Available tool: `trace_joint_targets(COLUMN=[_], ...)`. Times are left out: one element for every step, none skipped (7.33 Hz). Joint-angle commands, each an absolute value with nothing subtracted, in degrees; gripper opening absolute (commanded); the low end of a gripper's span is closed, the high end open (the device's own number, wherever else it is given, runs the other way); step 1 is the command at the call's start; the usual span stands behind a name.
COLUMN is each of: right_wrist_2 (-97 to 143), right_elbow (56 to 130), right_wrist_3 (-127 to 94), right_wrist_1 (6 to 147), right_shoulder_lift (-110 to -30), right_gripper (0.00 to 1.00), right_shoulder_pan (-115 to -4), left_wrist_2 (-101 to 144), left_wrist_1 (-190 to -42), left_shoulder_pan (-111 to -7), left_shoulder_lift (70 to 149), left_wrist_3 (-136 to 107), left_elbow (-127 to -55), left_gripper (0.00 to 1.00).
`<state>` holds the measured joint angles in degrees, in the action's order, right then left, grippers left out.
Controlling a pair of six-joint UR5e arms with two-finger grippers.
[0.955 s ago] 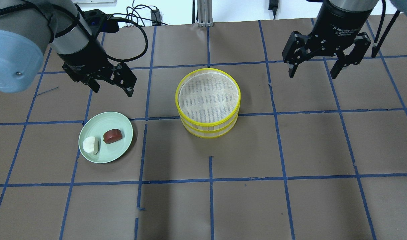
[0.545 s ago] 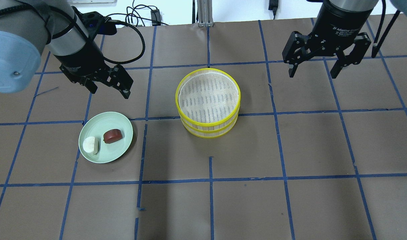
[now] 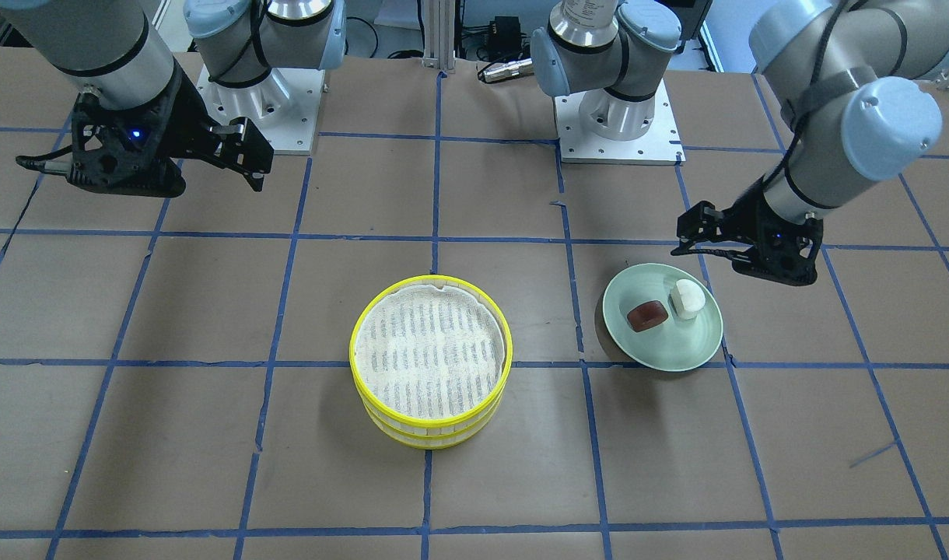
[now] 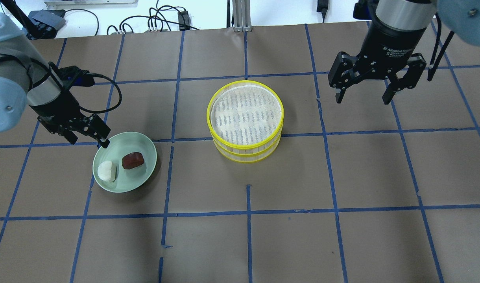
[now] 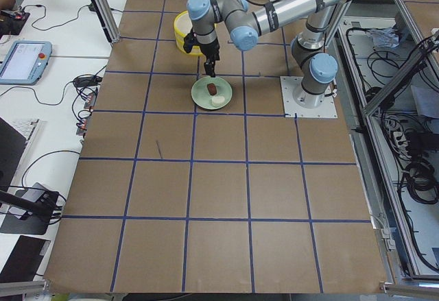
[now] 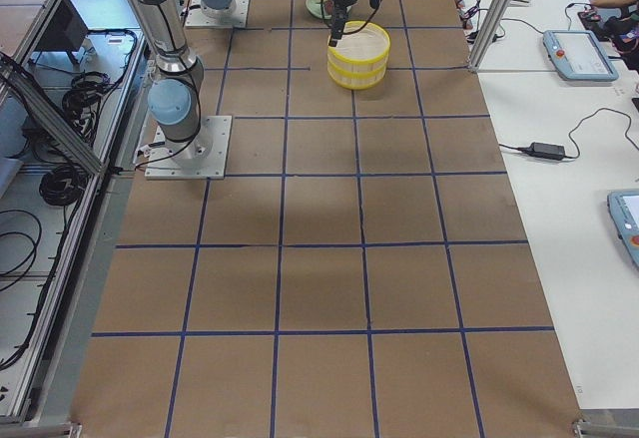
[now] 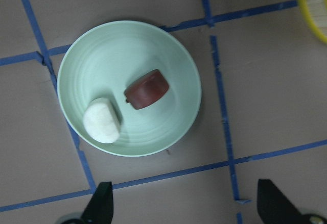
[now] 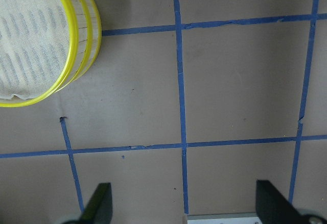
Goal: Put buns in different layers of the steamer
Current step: 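Lower left gripper onto white bun while right gripper lowers to steamer rim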
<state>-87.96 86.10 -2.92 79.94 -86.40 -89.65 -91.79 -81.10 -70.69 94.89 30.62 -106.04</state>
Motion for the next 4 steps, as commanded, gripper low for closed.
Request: trace_joint_targets(right_wrist_2=[-88.0,-88.0,-88.0,-88.0], right_elbow=[88.1,88.1,88.2,88.2], right_wrist_3=[-3.2,-4.1,-5.8,-7.4], right_wrist_1=[88.2,90.6,96.8,99.7], right_shoulder_lift=[-81.8,-80.4,-78.2,-76.0], right_gripper=[1.0,1.0,1.0,1.0], right_shoulder_pan=[-90.3,-90.9,-92.0,-94.5], left_wrist_2=[-92.5,-93.2,-93.2,-93.3], left_wrist_1=[-78.0,-76.7,-75.2,-72.5], left_shoulder_pan=[-67.3,-67.3,-67.3,-67.3], left_shoulder_lift=[100.8,103.2,104.0,104.7], left_wrist_3=[32.8,30.3,30.1,30.1], left_elbow=[-107.3,-108.1,-109.7,-111.4], left_gripper=[1.0,0.98,0.98,0.98])
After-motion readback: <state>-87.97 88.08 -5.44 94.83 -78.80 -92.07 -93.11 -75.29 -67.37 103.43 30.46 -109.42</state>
